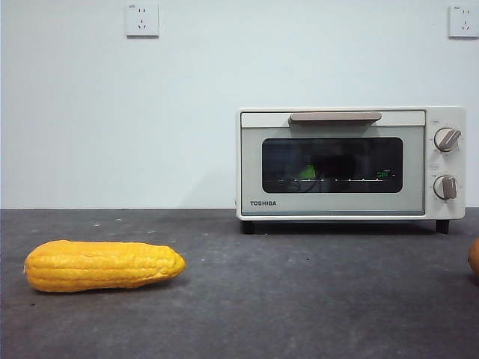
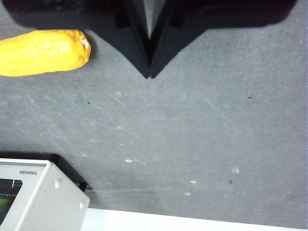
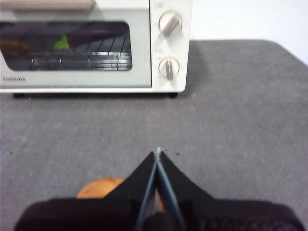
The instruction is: Take the eggplant from the table,put the eggplant in the oven
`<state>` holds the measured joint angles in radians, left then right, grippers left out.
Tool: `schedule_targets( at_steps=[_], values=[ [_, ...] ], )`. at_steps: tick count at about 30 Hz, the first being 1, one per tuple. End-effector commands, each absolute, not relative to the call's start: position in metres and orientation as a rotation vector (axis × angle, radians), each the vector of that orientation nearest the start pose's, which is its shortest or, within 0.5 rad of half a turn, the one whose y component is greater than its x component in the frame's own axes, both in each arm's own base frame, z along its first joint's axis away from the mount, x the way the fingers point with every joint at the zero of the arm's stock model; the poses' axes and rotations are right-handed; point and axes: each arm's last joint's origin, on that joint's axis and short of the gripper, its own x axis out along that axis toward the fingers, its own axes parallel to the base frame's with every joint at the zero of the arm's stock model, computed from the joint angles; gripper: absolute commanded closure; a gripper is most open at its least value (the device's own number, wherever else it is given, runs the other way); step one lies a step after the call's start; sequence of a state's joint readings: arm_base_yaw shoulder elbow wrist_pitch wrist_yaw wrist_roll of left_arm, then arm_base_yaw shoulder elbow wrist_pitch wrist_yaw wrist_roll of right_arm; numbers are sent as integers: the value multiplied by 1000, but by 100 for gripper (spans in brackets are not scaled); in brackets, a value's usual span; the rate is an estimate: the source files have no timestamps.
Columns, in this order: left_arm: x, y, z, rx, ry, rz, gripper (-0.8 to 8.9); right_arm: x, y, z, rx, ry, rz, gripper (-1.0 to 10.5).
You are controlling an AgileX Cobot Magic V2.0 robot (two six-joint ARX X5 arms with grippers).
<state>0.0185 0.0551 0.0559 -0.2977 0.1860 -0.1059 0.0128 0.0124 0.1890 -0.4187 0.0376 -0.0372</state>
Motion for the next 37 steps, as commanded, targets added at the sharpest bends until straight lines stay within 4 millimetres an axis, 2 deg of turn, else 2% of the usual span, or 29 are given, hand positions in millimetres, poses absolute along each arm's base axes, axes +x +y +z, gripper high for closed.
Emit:
schedule_targets(
  at_steps=[1,11,37],
  values=[
    [94,-4,148,-138,304,-150,817,83,0,176,-36,263,-25,946],
    [94,-4,148,-138,304,-150,817,87,0,152,-38,330,-24,946],
    [94,-4,148,-138,304,-150,817,88,0,152,-38,326,-25,946]
  ],
)
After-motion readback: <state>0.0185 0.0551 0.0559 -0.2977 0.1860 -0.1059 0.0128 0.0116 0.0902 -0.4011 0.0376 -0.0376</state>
